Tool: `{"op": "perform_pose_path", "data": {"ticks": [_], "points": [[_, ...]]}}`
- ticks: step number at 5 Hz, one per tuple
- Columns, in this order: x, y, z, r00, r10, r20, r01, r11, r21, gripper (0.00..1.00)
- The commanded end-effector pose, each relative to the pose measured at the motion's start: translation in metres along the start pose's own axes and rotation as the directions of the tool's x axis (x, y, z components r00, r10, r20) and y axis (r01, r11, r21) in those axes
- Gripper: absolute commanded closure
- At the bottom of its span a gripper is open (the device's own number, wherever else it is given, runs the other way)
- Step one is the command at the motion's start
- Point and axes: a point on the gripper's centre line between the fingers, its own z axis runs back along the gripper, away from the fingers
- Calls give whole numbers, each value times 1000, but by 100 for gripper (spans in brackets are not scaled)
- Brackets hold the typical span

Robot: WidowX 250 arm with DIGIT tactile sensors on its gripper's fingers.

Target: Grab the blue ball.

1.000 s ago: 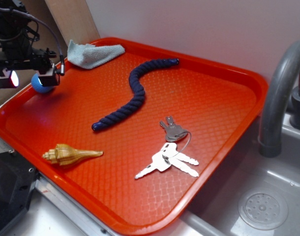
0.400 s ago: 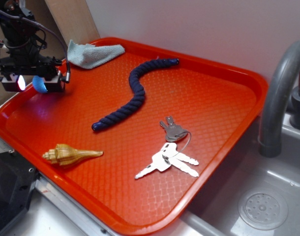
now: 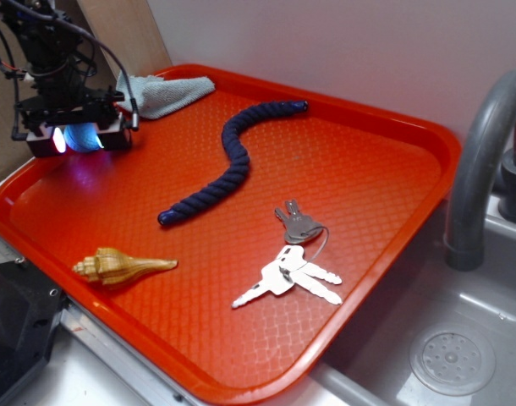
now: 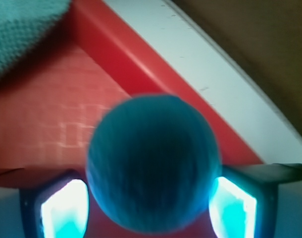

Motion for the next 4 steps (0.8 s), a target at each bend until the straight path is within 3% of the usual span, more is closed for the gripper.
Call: {"op": "perform_pose_path", "data": {"ticks": [1, 4], "points": [[-1, 2, -2, 999, 32, 4, -32, 999, -31, 100], [-5, 4, -5, 999, -38, -13, 37, 999, -20, 100]]}}
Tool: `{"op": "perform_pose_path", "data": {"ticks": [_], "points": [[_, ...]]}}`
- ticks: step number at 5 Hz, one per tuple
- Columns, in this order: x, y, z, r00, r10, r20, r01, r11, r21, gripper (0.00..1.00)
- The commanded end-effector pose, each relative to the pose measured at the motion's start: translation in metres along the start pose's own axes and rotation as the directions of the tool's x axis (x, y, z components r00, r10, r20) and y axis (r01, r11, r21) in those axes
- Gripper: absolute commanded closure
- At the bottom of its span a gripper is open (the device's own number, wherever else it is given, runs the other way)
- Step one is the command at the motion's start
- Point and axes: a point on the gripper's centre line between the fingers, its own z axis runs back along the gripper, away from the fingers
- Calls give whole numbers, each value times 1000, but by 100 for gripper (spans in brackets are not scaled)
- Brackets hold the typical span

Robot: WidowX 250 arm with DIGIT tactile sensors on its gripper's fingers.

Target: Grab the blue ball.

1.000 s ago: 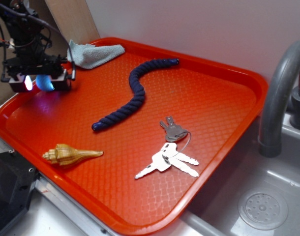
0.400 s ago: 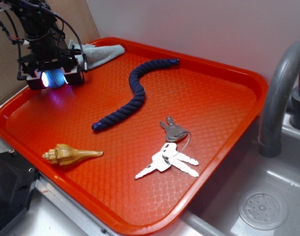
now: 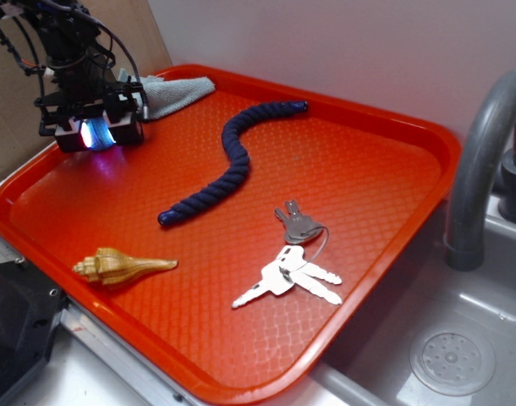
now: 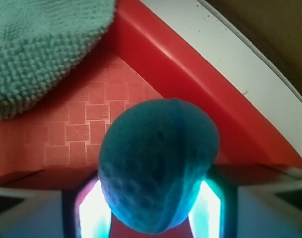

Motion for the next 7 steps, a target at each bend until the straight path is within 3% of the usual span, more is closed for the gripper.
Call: {"op": "perform_pose_path", "data": {"ticks": [1, 2, 3, 4, 5, 6, 7], "points": [[-10, 22, 6, 995, -101, 19, 101, 995, 16, 100], [-17, 25, 22, 984, -178, 22, 177, 984, 21, 100], [-35, 25, 60, 949, -307, 76, 307, 952, 10, 100], [-64, 21, 108, 882, -458, 109, 466, 882, -66, 100], [-91, 14, 150, 786, -616, 61, 619, 780, -98, 100], [-105, -6, 174, 691, -722, 37, 722, 687, -84, 100], [-101, -32, 183, 621, -784, 19, 783, 619, -62, 100]]}}
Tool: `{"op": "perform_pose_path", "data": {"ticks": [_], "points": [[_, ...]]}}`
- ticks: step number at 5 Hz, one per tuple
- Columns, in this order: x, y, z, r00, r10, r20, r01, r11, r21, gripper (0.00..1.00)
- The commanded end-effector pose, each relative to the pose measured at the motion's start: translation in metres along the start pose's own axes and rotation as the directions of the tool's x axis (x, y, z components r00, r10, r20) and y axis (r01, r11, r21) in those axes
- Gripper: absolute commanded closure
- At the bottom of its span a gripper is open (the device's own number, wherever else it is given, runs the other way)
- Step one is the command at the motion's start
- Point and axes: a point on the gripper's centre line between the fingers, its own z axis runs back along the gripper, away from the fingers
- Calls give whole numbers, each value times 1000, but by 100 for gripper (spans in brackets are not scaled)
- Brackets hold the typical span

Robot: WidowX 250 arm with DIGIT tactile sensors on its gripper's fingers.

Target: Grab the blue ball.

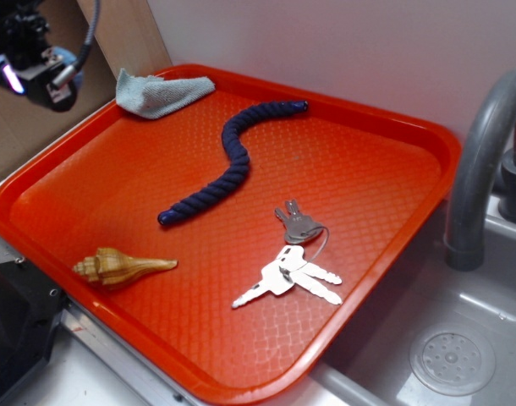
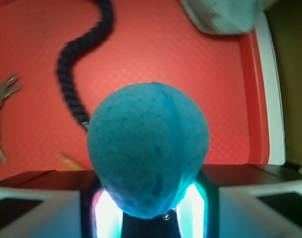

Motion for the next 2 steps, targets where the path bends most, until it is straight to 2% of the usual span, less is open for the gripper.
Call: {"op": "perform_pose_path", "data": {"ticks": [1, 2], "points": [[24, 9, 27, 992, -87, 93, 87, 996, 4, 100], [18, 12, 26, 987, -93, 130, 93, 996, 2, 100]]}}
